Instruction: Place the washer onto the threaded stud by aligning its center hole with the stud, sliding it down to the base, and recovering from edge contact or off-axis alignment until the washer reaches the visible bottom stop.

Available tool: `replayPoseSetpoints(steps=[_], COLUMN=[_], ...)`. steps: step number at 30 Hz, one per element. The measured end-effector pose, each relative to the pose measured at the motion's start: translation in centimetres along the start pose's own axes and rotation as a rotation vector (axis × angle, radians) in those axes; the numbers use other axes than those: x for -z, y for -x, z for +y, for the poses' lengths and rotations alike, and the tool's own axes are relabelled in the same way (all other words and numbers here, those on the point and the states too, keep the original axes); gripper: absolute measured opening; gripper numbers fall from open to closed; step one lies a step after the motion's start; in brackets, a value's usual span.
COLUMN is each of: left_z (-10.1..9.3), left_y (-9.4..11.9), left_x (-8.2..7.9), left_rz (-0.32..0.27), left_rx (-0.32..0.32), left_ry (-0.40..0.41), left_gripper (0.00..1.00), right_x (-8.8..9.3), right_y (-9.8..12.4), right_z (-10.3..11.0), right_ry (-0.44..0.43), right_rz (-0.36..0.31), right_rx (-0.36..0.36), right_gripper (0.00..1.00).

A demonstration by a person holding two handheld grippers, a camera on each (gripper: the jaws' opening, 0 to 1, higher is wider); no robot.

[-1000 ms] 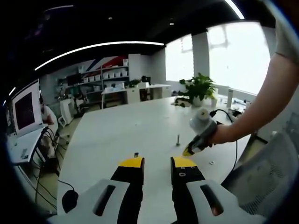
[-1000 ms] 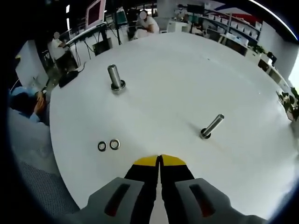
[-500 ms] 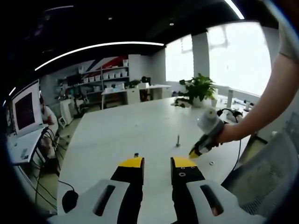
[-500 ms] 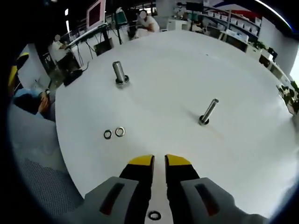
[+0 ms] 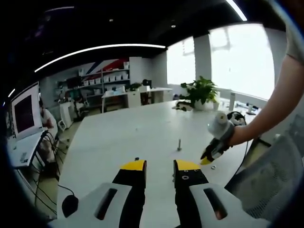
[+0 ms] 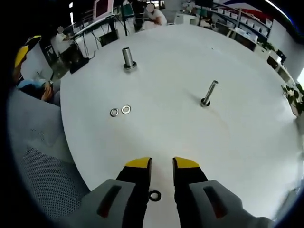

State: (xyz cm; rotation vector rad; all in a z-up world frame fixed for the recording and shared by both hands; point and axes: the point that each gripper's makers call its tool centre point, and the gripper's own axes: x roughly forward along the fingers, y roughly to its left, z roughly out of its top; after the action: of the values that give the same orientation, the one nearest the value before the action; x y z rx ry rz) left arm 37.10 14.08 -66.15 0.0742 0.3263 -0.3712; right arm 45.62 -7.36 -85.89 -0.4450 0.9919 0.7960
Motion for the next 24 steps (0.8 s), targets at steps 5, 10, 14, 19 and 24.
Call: replayPoseSetpoints(steps=[5, 10, 14, 19, 24], left_z=[-0.1, -0.2, -0.4, -0.5, -0.5], left_y=[0.0, 0.0, 0.0, -0.1, -0.1], left_x=[-0.1, -0.1, -0.1, -0.1, -0.1], left_rz=[-0.004, -0.003, -0.002, -0.001, -0.001], left_rx=[0.005, 0.01, 0.015, 0.021, 0.023], left_ry=[-0.001, -0.003, -0.006, -0.006, -0.006], left_gripper=[0.21, 0.21, 0.21, 0.21, 0.21], right_x=[0.9, 2.1, 2.9, 4.1, 5.0], right_y=[0.2, 0.3, 0.5, 0.9, 0.9], right_z=[0.2, 0.6, 0.6, 0.7, 0.7], right_ry=[0.0, 0.027, 0.024, 0.02, 0.02], right_rz=[0.021, 0.055, 0.072, 0.104, 0.129], right_rx=[-0.002, -0.012, -0.019, -0.038, -0.054], right_gripper=[0.2, 0.21, 0.21, 0.22, 0.23])
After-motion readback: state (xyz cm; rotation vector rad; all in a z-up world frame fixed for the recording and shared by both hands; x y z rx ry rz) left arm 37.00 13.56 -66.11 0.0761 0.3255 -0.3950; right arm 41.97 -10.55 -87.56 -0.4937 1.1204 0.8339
